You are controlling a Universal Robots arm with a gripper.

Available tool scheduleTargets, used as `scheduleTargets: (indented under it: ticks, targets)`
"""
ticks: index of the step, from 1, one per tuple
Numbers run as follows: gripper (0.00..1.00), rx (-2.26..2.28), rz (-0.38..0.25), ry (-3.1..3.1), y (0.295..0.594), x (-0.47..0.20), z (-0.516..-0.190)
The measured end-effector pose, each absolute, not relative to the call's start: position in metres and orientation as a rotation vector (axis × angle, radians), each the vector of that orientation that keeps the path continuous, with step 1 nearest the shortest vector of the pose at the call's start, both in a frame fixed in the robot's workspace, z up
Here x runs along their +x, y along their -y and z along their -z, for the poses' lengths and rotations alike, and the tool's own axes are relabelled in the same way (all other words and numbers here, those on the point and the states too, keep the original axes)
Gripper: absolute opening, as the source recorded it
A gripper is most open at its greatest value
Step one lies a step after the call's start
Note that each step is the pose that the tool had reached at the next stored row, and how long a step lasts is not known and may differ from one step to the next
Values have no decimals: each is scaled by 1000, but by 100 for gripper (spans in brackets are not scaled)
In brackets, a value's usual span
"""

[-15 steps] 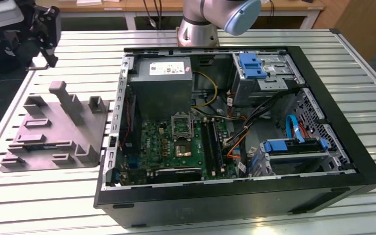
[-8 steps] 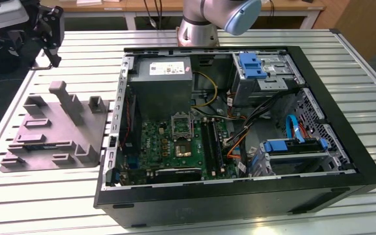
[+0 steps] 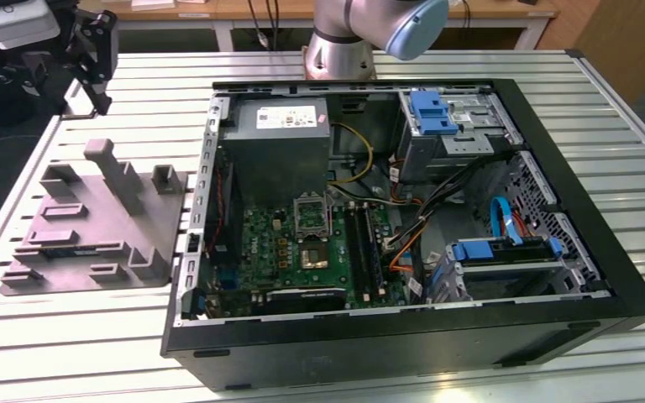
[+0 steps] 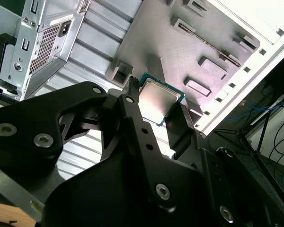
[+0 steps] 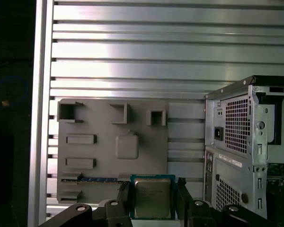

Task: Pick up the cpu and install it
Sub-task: 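Pick up the cpu and move it towards the insertion slot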

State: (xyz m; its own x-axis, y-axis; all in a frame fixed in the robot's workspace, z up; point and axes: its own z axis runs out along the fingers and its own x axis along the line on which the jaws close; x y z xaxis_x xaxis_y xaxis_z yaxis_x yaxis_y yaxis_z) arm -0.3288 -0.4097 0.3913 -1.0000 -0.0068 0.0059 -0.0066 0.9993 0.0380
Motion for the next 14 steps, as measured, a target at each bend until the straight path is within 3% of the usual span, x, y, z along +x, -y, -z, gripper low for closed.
scheduleTargets:
  ticks: [14]
  targets:
    - [47,11,60,3135,410,-320,-391]
